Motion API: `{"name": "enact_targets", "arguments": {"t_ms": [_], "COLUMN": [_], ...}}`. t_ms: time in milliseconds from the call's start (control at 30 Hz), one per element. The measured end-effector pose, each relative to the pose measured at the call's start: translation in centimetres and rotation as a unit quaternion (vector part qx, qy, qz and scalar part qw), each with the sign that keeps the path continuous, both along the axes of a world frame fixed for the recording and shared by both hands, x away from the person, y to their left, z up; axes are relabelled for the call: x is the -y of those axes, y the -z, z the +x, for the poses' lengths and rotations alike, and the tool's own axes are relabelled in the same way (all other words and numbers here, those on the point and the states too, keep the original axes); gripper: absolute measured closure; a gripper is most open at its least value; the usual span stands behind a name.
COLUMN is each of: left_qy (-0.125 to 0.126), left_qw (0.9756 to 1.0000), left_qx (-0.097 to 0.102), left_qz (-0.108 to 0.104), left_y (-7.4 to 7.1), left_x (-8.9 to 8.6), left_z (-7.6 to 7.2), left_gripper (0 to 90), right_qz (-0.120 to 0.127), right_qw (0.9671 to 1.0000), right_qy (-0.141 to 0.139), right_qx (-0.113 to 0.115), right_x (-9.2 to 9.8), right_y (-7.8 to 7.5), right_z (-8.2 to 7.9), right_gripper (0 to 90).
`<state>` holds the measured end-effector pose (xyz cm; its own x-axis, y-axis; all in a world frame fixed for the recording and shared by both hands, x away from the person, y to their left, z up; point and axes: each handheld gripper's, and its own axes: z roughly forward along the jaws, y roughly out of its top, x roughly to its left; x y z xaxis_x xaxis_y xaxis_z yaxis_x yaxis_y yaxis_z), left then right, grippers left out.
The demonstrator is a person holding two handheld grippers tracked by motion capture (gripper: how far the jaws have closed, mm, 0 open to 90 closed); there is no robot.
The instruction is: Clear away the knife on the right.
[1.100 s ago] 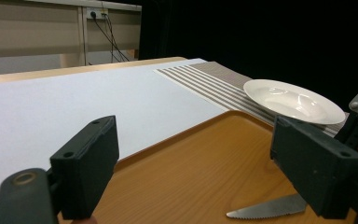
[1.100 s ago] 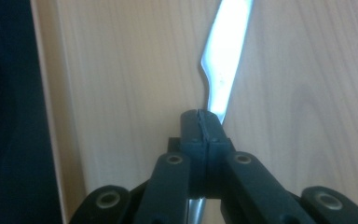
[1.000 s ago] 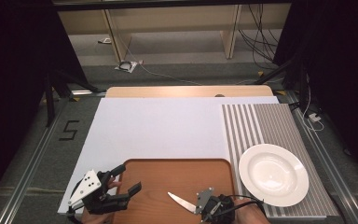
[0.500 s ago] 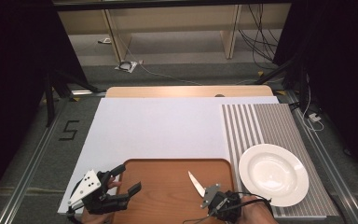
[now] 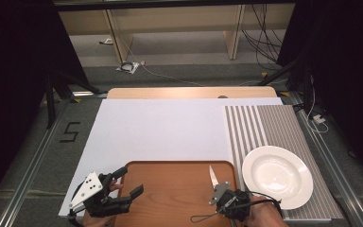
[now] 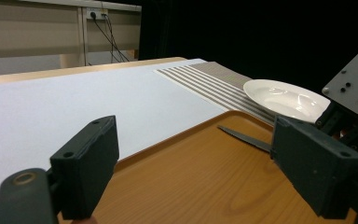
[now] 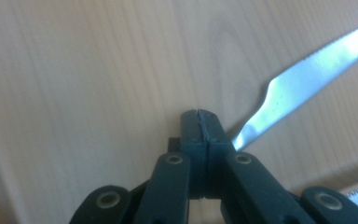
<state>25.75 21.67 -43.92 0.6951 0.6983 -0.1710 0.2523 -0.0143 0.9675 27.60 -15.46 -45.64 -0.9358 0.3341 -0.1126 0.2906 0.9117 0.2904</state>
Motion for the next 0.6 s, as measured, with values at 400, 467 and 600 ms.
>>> {"name": "enact_targets", "arguments": {"t_ms": [400, 467, 600], "left_qy": [0.000, 0.000, 0.000], "left_qw": [1.0000, 1.0000, 1.0000], "left_qx": [0.000, 0.000, -0.001], "left_qz": [0.000, 0.000, 0.000], "left_y": [0.0, 0.0, 0.0], "left_x": [0.0, 0.0, 0.0], "left_z": [0.0, 0.0, 0.0], "left_gripper": [15.4, 15.3, 15.4], "right_qz": [-0.011, -0.009, -0.005], "right_qw": [0.9996, 0.9995, 0.9993], "right_qy": [0.026, 0.031, 0.036], "right_qx": [0.002, 0.000, -0.002], "right_x": [1.2, 1.4, 1.7], "right_y": [0.0, 0.0, -0.1], "right_z": [0.6, 0.6, 0.5], "right_gripper": [90.0, 90.0, 90.0]}}
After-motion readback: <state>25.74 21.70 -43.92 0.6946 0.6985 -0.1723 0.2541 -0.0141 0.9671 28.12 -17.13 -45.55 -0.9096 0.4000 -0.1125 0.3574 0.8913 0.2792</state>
